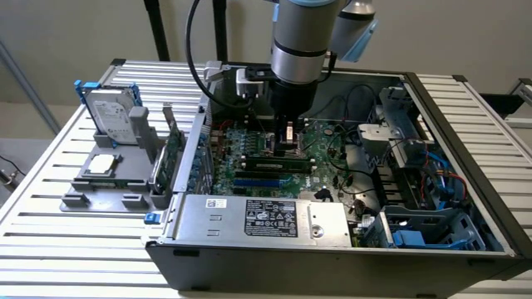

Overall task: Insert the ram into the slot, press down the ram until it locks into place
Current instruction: 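Press down the ram until it locks into place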

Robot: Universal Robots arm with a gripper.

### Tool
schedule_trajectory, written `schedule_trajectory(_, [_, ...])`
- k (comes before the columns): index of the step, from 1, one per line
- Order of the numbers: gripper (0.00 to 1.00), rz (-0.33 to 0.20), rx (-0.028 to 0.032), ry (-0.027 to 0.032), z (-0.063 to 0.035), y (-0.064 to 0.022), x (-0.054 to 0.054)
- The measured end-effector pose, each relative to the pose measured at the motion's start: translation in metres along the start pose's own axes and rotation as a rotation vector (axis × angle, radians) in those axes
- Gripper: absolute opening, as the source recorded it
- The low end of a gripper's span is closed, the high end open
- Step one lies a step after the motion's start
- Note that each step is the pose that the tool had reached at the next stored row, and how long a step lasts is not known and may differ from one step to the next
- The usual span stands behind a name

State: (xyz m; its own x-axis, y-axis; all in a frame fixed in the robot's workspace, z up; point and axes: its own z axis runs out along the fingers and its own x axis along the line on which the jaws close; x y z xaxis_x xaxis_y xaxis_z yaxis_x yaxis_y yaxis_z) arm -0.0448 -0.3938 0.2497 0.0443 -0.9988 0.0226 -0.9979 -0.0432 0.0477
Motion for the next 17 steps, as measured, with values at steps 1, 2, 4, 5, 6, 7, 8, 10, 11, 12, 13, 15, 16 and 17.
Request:
schedule_trajectory(1, [0.11, 0.000, 0.0000, 0.0000, 0.0000, 0.0000, 0.000])
schedule_trajectory(2, [0.11, 0.000, 0.0000, 0.0000, 0.0001, -0.0004, 0.000])
schedule_trajectory(4, [0.11, 0.001, 0.0000, -0.0001, 0.0008, -0.0024, 0.000])
schedule_trajectory(5, [0.11, 0.003, 0.0000, -0.0002, 0.0015, -0.0034, 0.000])
schedule_trajectory(6, [0.11, 0.005, 0.0000, -0.0003, 0.0024, -0.0043, -0.001])
schedule_trajectory(7, [0.11, 0.009, -0.0001, -0.0005, 0.0036, -0.0046, -0.001])
schedule_trajectory(8, [0.11, 0.013, -0.0003, -0.0007, 0.0048, -0.0048, -0.001])
schedule_trajectory(10, [0.11, 0.027, -0.0005, -0.0014, 0.0074, -0.0056, -0.001])
schedule_trajectory(11, [0.11, 0.035, -0.0008, -0.0016, 0.0087, -0.0058, -0.001])
schedule_trajectory(12, [0.11, 0.043, -0.0010, -0.0021, 0.0100, -0.0059, -0.001])
schedule_trajectory(13, [0.11, 0.050, -0.0011, -0.0023, 0.0112, -0.0061, -0.002])
schedule_trajectory(15, [0.11, 0.058, -0.0014, -0.0026, 0.0132, -0.0065, -0.003])
schedule_trajectory(16, [0.11, 0.061, -0.0014, -0.0027, 0.0140, -0.0066, -0.004])
schedule_trajectory(17, [0.11, 0.064, -0.0013, -0.0029, 0.0148, -0.0067, -0.005])
